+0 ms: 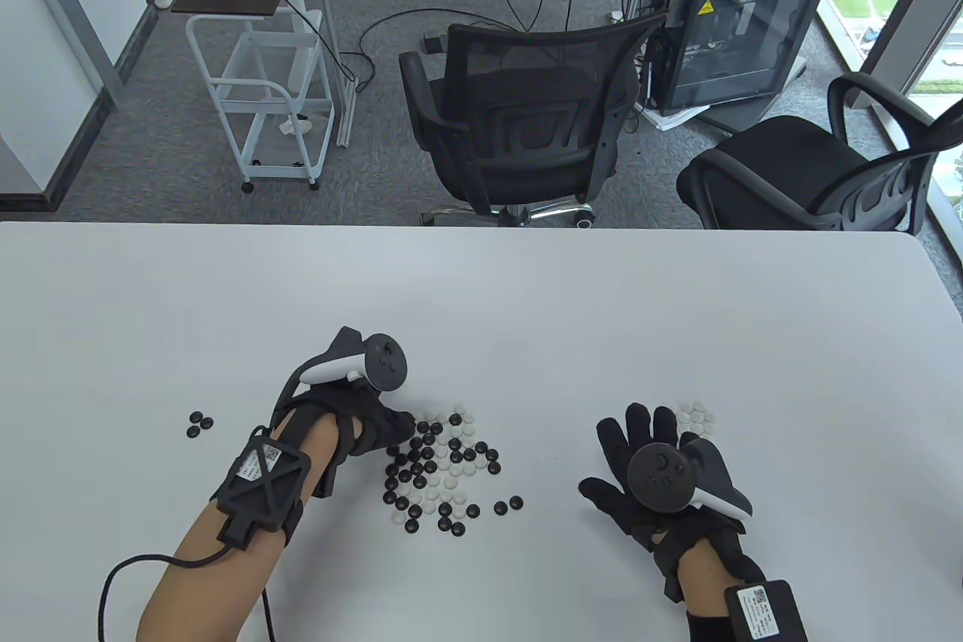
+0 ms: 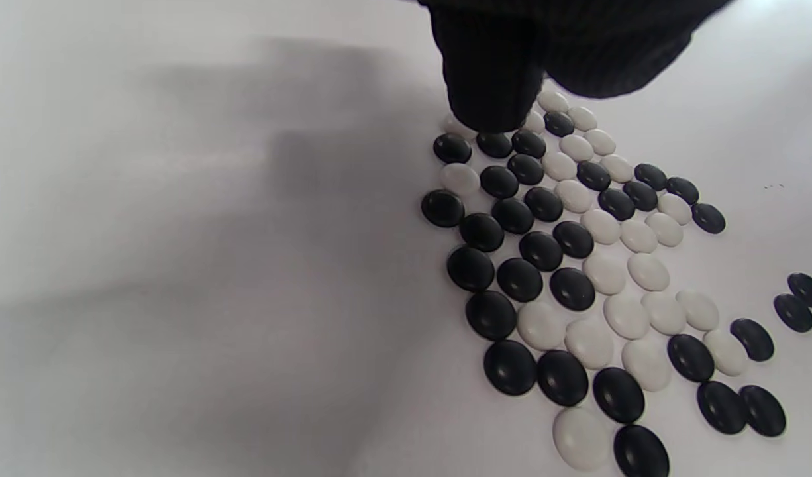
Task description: Go stone sorting task
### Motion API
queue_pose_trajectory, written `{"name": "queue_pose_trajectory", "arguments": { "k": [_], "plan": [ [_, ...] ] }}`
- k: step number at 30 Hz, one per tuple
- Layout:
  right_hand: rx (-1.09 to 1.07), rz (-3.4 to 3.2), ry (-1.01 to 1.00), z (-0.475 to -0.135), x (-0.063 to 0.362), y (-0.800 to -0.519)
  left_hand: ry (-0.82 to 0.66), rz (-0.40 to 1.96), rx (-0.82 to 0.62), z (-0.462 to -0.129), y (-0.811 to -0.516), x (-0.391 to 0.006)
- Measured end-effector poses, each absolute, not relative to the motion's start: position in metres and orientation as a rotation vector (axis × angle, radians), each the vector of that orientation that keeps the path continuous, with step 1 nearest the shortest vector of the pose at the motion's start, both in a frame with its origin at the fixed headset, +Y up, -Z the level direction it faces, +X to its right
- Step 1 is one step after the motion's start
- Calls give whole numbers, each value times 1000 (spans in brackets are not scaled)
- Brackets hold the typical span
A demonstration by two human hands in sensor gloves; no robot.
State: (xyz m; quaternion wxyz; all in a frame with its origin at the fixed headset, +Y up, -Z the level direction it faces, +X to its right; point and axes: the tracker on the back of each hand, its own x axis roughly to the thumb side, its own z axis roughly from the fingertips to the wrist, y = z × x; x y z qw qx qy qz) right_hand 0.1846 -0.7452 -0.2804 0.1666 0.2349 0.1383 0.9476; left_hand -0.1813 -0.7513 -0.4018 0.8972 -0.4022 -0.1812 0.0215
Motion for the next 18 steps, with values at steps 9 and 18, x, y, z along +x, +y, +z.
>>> {"name": "queue_pose_trajectory", "arguments": {
  "k": [9, 18],
  "plan": [
    [668, 2701, 399, -280, 186, -745, -285, -12, -833, -404, -759, -206],
    [664, 2703, 401, -280, 186, -745, 95, 105, -835, -419, -759, -322]
  ]
}}
